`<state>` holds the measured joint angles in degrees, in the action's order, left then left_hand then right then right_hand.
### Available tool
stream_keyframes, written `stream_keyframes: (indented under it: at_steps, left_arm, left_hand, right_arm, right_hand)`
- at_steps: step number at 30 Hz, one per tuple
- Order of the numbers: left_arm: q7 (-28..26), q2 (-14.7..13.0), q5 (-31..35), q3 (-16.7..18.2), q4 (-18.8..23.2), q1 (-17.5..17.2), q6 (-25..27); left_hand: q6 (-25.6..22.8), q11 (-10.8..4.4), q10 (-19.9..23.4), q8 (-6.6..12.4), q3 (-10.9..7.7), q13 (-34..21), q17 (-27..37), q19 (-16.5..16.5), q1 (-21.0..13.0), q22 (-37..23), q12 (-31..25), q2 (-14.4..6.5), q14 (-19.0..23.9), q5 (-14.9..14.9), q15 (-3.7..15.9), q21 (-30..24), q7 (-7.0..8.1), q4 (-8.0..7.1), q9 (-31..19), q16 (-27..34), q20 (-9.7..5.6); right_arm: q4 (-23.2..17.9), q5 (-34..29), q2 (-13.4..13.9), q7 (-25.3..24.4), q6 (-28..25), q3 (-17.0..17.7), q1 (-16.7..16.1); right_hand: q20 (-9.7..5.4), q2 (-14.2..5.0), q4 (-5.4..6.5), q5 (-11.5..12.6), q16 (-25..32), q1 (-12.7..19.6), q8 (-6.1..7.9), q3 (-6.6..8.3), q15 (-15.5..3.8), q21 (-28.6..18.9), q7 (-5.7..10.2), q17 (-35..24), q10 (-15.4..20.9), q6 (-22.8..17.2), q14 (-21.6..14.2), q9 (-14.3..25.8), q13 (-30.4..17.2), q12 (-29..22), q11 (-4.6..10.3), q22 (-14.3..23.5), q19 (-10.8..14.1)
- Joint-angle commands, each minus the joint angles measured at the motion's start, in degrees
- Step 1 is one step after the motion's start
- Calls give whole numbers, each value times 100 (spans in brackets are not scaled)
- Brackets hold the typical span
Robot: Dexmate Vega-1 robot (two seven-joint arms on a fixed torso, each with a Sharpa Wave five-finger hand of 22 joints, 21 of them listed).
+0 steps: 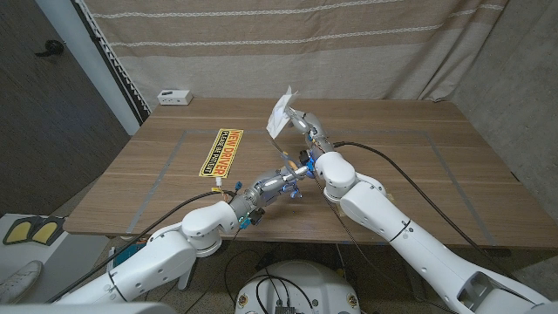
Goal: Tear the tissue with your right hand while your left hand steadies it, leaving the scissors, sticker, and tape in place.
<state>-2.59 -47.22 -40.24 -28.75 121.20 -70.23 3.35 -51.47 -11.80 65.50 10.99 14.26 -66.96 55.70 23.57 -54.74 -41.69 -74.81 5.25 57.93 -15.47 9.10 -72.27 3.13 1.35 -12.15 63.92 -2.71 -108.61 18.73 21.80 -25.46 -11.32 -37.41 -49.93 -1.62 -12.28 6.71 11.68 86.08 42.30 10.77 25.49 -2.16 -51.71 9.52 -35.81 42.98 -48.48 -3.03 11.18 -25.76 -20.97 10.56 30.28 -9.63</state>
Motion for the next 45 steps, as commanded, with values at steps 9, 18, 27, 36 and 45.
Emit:
stream_keyframes:
  at_steps: [9, 18, 27, 36, 45]
  left_arm:
    - [70, -132, 80, -19, 97, 47, 50]
    - [48, -152, 54, 3, 127, 10, 56]
    - [23, -118, 105, -15, 115, 37, 44]
    - [9, -79, 134, -56, 114, 92, 97]
    - [-10, -76, 116, -61, 137, 126, 170]
  left_hand:
    - [-97, -11, -22, 21, 34, -18, -36, -48, 16, 42, -47, -22, -43, -39, 289, -113, -14, -17, -14, 48, -500]
    - [-106, -3, -30, 15, 45, -19, -10, -67, 29, 94, -62, -19, -26, -38, 288, -172, -19, -23, -15, 110, -506]
    - [-115, -4, -28, 13, 59, -28, -36, -88, 64, 130, -85, -27, -41, -36, 292, -232, -23, -41, -15, 122, -508]
    - [-115, 33, -38, 11, 71, -36, -94, -110, 82, 160, -105, -23, -93, -35, 291, -280, -26, -49, -16, 93, -500]
    - [-113, 4, -39, 10, 85, -25, -105, -134, 96, 172, -117, -15, -86, -41, 292, -356, -21, -55, -17, 126, -507]
  right_arm:
    - [139, 727, 174, 830, -87, 182, 153]
    - [160, 883, 306, 1027, -47, 223, 192]
    - [95, 934, 553, 1413, 73, 187, 219]
    - [79, 1000, 710, 1618, 65, 193, 229]
    - [75, 1061, 793, 1729, 16, 196, 248]
  right_hand:
    - [-81, -8, 4, 42, 61, 88, -7, 55, -980, -63, 60, 57, -50, 11, 108, 18, -8, 44, 53, -34, -156]
    - [-136, -9, 12, 42, 62, 94, -3, 64, -985, -106, 63, 98, -34, 8, 142, 17, -12, 47, 56, -67, -65]
    - [-100, -15, 26, 42, 56, 95, 8, 77, -988, -92, 115, 151, -13, -21, 183, 17, -17, 50, 82, -111, -147]
    - [-68, -13, 41, 47, 16, 97, 14, 102, -992, -72, 137, 205, 17, -43, 242, 17, -18, 49, 101, -147, -223]
    - [-44, -2, 47, 45, 5, 94, 28, 109, -991, -68, 104, 253, 130, -96, 290, 17, -7, 22, 71, -192, -257]
